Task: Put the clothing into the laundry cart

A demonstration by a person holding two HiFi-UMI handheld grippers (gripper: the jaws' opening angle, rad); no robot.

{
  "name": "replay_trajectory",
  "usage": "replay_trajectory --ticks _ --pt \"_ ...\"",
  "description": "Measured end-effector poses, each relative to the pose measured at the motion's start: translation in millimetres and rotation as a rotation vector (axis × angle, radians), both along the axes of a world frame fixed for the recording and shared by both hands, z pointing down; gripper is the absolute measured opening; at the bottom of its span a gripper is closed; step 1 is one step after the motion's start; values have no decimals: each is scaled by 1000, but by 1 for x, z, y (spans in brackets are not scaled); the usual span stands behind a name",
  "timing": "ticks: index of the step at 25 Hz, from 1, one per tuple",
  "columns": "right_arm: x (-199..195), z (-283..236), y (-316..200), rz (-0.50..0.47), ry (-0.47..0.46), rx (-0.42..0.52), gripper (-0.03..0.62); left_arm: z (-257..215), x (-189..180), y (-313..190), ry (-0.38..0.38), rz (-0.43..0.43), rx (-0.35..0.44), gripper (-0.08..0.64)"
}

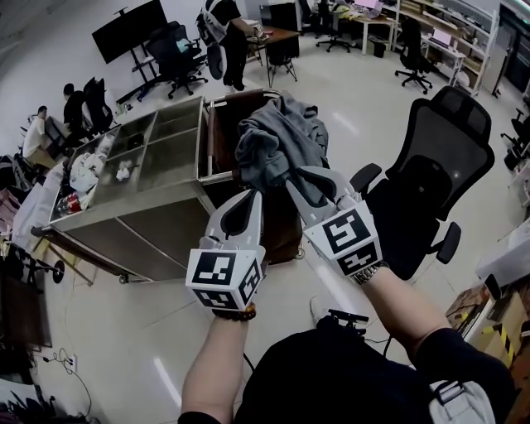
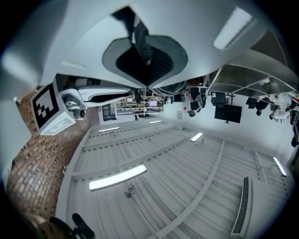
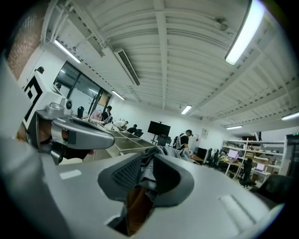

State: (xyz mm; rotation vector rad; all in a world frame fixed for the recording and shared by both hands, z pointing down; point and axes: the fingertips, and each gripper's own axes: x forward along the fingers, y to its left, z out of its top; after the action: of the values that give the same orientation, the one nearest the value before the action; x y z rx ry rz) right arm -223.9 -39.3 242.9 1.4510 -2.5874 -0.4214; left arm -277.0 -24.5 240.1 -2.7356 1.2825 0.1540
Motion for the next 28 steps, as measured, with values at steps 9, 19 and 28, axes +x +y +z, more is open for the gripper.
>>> replay_trajectory --ticks 9,19,28 --pt "-11 -5 46 16 -41 57 2 3 -6 39 -11 29 14 2" --pt "-17 -7 71 12 -52 68 0 -2 -3 65 -17 53 35 2" --pt "-17 -4 76 17 -37 74 0 2 2 68 -21 64 39 2"
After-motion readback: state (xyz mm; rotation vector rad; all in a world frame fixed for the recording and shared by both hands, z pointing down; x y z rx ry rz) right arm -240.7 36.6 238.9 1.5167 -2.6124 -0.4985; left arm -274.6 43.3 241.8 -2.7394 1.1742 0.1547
